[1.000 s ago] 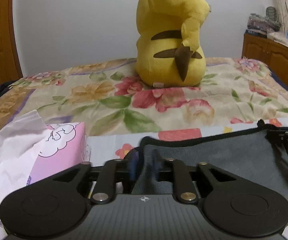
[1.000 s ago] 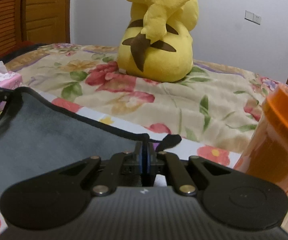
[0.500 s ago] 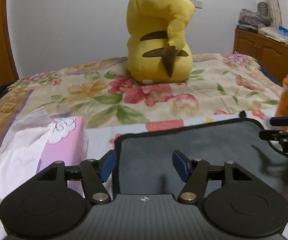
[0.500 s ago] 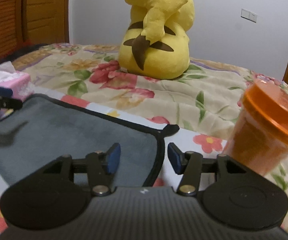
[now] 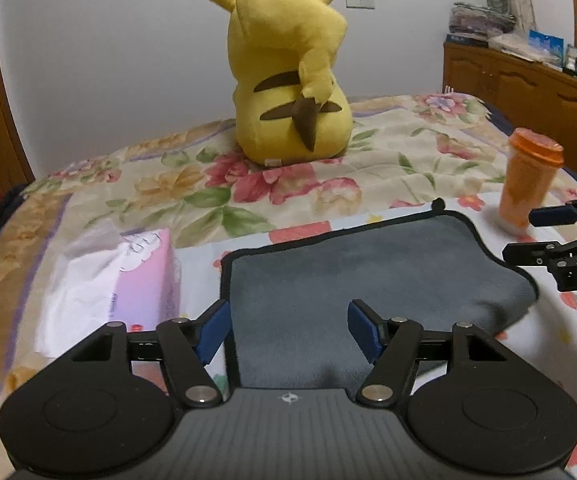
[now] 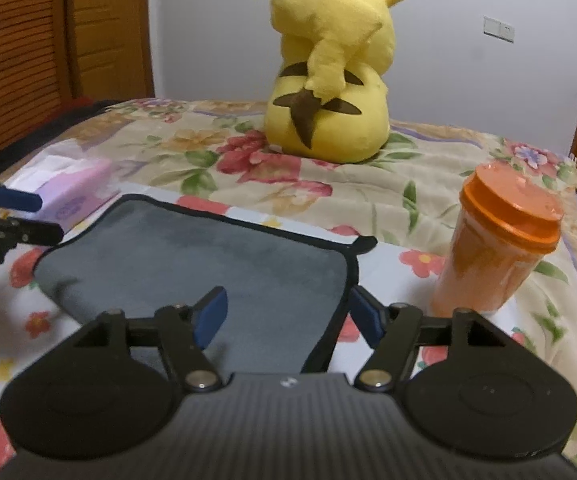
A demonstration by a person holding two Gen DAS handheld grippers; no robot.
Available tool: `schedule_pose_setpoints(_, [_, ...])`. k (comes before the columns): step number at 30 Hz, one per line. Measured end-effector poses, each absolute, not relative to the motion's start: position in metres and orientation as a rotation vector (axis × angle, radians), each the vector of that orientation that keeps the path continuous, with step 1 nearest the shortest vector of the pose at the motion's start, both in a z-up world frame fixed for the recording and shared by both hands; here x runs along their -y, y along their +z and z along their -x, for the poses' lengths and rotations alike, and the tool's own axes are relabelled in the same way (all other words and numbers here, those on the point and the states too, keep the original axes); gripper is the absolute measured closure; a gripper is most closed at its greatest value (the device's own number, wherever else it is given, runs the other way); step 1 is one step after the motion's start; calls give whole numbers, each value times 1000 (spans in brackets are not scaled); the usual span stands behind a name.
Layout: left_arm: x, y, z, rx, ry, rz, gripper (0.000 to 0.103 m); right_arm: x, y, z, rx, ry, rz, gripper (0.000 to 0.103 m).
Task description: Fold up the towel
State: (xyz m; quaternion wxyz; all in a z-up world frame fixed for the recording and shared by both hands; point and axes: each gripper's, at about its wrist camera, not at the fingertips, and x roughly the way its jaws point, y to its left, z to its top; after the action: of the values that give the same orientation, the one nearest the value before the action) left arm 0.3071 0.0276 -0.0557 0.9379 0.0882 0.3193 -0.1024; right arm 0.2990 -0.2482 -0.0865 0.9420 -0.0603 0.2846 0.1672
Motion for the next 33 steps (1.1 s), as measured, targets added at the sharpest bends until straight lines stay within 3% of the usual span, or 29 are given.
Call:
schedule_pose_setpoints(8, [-32,-18,-269,-629,-205,-178,25,246,-57,-272,-538,351,121,10])
schedule_pose_setpoints(10, [-33,-11,-261,-624,-199,-175,22,247,-48,-264,-525,352,117,0])
schedule_pose_setpoints(23, [-16,42,-210,-543,-196,-195,0,260,-7,-214,-493,335,95,0])
schedule_pose_setpoints(33, [-2,72,-174,-510,-203,-177,0,270,18,-178,-471,314,107,0])
